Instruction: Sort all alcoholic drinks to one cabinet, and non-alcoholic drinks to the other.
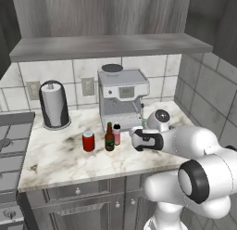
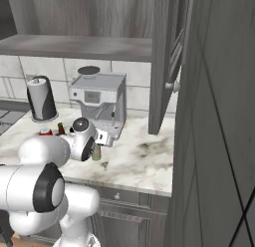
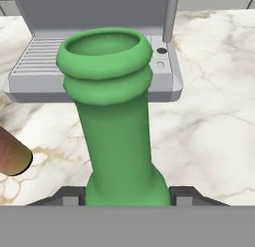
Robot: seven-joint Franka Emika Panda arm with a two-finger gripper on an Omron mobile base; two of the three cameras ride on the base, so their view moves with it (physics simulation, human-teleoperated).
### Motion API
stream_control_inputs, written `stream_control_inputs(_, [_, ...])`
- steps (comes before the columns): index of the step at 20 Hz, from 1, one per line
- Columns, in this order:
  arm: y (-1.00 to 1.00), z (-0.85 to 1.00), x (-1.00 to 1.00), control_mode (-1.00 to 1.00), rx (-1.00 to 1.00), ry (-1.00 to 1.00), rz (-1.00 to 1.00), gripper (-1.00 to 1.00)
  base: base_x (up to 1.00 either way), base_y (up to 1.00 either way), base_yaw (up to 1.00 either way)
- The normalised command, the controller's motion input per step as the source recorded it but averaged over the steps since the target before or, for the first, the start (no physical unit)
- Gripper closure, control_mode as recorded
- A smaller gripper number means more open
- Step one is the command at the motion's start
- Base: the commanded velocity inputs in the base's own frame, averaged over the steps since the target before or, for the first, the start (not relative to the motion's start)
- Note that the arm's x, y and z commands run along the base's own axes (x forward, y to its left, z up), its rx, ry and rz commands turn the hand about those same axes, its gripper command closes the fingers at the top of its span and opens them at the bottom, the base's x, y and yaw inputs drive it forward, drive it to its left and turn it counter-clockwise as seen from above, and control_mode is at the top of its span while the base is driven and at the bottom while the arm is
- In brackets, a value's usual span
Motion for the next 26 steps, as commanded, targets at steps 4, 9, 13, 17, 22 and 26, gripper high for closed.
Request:
stream_control_inputs(4, [0.0,0.23,-0.15,-1.0,-0.04,-0.03,0.01,1.0,0.0,0.0,0.0])
stream_control_inputs(9, [0.0,0.69,-0.06,-1.0,-0.09,-0.03,0.03,1.0,0.0,0.0,0.0])
stream_control_inputs(13, [0.0,0.91,-0.08,-1.0,-0.1,0.0,0.02,1.0,0.0,0.0,0.0])
stream_control_inputs(17, [-0.01,0.99,-0.02,-1.0,-0.07,0.01,0.02,1.0,0.0,0.0,0.0])
stream_control_inputs(22, [-0.07,1.0,-0.07,-1.0,-0.04,0.03,0.02,1.0,0.0,0.0,0.0])
stream_control_inputs(26, [-0.13,0.97,-0.18,-1.0,-0.03,0.0,0.02,1.0,0.0,0.0,0.0])
